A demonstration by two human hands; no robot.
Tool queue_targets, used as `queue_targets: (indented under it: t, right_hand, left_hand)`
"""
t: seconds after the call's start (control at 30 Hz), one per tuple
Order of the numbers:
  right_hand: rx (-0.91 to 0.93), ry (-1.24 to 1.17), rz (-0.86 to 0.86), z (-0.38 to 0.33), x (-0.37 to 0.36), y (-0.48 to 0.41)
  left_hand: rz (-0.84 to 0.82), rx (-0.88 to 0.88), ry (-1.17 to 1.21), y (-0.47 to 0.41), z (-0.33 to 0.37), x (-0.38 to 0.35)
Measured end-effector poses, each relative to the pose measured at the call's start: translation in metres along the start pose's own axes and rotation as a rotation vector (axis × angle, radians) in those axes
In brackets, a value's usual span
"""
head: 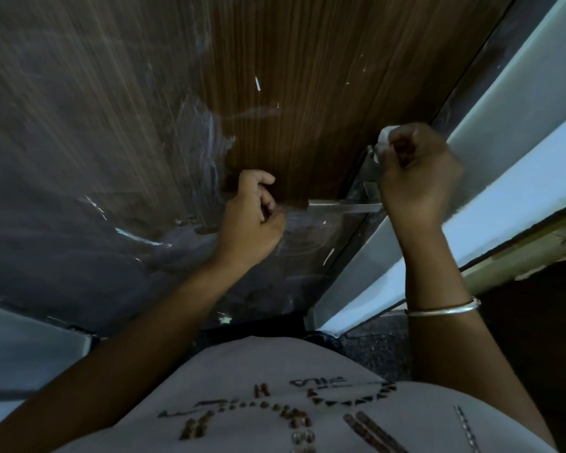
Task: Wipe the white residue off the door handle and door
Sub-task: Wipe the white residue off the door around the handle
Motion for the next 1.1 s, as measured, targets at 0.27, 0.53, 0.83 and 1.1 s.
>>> queue_targets:
  t: [0.27,0.53,0.83,1.1]
  right_hand:
    - [0.062,0.178,-0.234,-0.001,-0.003,0.002]
    - [0.068,0.361,-0.581,0.001,-0.02,0.028]
    - [0.0,0.633,-0.717,0.0,-0.045,0.039]
    - [0.027,0.38,-0.778,-0.01,-0.063,0.041]
  left_hand:
    - [-0.117,-0.048,0.003,0.007,0.012,-0.016]
    - [-0.187,-0.023,-0.003,0.014,0.016,-0.027]
    - [-0.195,0.007,0.043,0.021,0.022,-0.028]
    - [-0.171,0.029,0.077,0.015,0.023,-0.027]
Point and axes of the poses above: each hand's wrist, its own y-axis away from the middle knuckle, its own x-axis out of the back of the hand, z = x × y, the point moved 6 cm from there along -y, towards the middle knuckle, and after that the axes turned 15 degrees about -y, right-handed, at the moved point
